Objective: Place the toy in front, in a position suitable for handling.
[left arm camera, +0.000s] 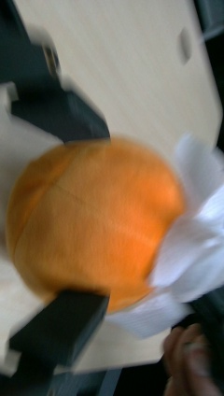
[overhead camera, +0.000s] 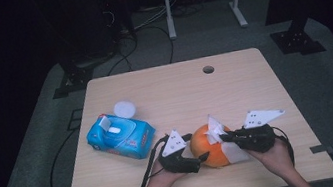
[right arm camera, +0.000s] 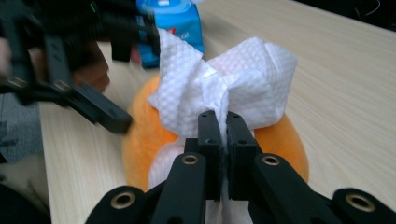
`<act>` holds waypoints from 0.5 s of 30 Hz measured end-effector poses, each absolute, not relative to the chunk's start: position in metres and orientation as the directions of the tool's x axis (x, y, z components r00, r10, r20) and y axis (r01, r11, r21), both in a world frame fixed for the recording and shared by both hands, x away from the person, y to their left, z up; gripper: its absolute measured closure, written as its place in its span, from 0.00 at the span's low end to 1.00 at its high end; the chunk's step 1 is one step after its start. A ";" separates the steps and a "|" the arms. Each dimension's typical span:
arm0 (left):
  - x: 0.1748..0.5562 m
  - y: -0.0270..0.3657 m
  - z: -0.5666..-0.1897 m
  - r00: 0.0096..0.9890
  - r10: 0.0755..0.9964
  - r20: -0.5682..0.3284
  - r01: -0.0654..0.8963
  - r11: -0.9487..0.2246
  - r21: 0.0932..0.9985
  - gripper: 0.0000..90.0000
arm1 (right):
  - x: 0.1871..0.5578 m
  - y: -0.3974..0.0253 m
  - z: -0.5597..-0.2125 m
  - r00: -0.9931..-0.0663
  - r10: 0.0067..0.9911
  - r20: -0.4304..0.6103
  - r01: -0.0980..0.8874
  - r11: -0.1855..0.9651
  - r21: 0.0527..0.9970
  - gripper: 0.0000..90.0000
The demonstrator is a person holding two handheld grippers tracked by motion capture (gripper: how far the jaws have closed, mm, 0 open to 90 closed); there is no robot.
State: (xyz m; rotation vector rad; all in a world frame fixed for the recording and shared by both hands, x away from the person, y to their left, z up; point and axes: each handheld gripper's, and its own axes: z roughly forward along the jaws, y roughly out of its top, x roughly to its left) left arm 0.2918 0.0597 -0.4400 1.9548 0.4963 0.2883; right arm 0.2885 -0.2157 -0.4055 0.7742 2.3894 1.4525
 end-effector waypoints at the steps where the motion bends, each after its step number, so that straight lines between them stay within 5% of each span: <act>1: 0.290 0.058 -0.440 0.889 0.459 -0.004 0.195 -0.370 0.908 0.32 | 0.287 -0.215 -0.403 -0.833 0.551 0.059 0.302 0.363 0.881 0.95; 8: 0.275 0.045 -0.430 0.893 0.437 0.106 0.086 -0.398 0.913 0.43 | 0.269 -0.187 -0.388 -0.875 0.484 -0.025 0.203 0.412 0.888 0.95; 15: 0.285 0.055 -0.436 0.901 0.434 0.017 0.162 -0.373 0.913 0.39 | 0.288 -0.221 -0.399 -0.825 0.563 0.049 0.314 0.384 0.868 0.95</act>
